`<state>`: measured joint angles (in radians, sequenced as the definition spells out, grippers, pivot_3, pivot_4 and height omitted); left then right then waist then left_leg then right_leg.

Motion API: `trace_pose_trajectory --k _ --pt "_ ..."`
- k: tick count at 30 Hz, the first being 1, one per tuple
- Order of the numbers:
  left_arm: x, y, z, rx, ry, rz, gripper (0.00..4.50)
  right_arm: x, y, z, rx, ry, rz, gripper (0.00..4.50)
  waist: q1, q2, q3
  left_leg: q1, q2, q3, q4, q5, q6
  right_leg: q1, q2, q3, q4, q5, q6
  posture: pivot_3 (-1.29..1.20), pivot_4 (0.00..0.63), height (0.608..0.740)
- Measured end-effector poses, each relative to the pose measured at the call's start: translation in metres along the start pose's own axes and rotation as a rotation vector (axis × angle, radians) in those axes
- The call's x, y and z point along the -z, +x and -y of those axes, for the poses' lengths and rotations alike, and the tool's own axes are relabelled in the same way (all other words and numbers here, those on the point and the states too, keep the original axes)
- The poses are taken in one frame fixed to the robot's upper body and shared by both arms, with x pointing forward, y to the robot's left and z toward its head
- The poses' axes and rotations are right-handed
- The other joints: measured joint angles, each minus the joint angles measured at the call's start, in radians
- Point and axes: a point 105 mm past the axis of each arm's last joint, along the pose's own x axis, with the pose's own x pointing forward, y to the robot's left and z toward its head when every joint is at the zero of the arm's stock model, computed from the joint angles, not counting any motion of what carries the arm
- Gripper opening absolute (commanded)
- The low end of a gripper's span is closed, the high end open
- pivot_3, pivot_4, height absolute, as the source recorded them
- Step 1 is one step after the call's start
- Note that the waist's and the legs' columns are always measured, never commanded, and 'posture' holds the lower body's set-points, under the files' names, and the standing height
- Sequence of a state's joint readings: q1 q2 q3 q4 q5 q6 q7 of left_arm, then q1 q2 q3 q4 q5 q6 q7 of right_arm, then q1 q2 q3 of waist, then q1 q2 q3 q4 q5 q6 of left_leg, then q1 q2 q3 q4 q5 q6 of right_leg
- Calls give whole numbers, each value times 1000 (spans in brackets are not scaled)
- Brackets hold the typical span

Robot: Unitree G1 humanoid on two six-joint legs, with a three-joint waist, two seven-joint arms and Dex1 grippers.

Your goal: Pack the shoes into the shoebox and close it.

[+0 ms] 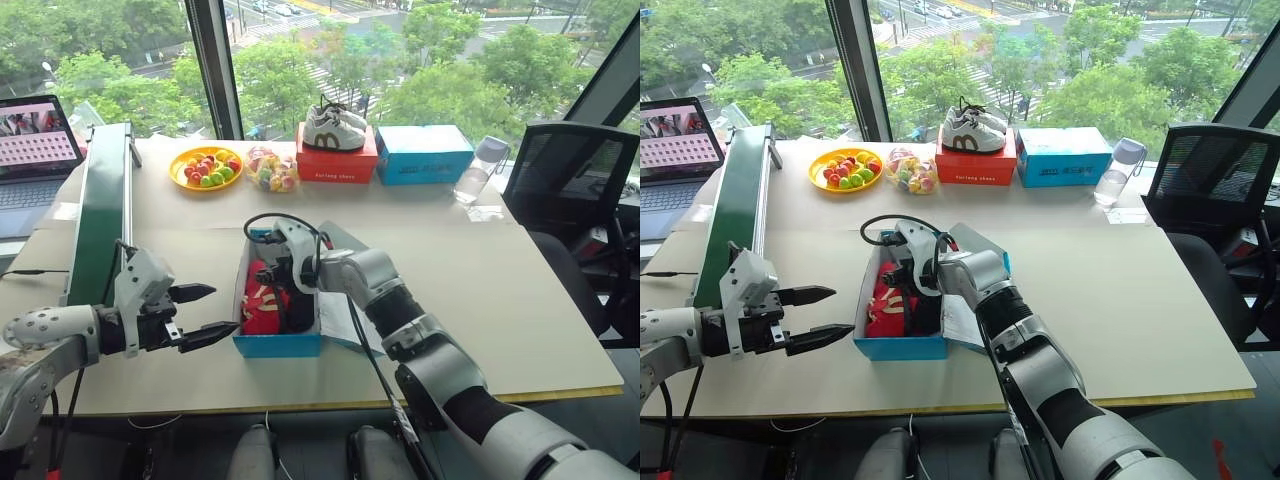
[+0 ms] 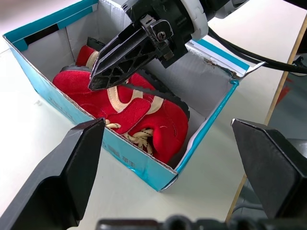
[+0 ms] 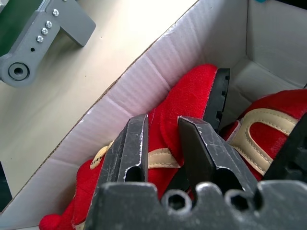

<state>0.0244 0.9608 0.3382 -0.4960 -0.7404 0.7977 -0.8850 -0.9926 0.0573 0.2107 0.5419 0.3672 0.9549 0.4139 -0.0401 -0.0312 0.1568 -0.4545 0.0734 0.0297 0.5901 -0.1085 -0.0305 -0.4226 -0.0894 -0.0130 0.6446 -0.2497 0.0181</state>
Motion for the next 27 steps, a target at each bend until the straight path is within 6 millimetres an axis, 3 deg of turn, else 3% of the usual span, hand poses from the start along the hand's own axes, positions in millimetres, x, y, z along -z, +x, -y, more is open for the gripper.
trace_pose_trajectory --k 3,5,9,12,14,17,19,22,27 --pt "0 0 1 4 -4 3 4500 -6 -17 -4 -28 37 3 1486 5 -1 0 -4 0 1 0 0 0 -2 -1 0 0 3 -5 0 150 731" --pt "0 1 1 7 -7 4 4500 -20 -37 -11 -79 67 41 1486 8 -1 0 -8 0 2 0 1 1 -2 0 0 0 3 -5 0 150 731" --pt "-1 3 1 14 -4 7 4500 -68 -99 -37 -276 111 197 1486 17 -1 1 -11 0 2 1 5 7 -4 1 0 1 4 3 0 150 731" --pt "0 5 2 24 -4 3 4500 -81 -145 -48 -418 75 285 1486 24 -1 1 -11 0 2 1 4 6 -2 1 0 0 2 3 0 150 731" --pt "-1 7 3 33 -1 4 4500 -59 -171 -42 -473 51 271 1486 36 -1 0 -11 0 2 1 3 6 1 0 -2 -3 1 4 0 150 731" --pt "3 6 -1 26 -22 -7 4500 20 -201 -21 -435 106 75 1486 52 0 3 -13 -4 5 1 1 2 -1 -6 2 -4 -5 1 0 150 731" --pt "2 7 -2 30 -16 -6 4500 52 -205 -34 -470 102 -42 1486 37 3 6 -12 -3 7 2 3 7 -2 -4 6 -3 -4 2 0 150 731" --pt "-4 8 -1 43 7 9 4500 73 -205 -48 -491 78 -127 1486 19 2 6 -5 -1 6 2 3 8 0 0 9 -2 -6 5 0 150 731" --pt "-4 8 -1 52 8 6 4500 132 -183 -33 -292 165 -286 1486 28 2 6 -5 -2 7 4 -1 2 1 -1 9 -2 -5 6 0 150 731"
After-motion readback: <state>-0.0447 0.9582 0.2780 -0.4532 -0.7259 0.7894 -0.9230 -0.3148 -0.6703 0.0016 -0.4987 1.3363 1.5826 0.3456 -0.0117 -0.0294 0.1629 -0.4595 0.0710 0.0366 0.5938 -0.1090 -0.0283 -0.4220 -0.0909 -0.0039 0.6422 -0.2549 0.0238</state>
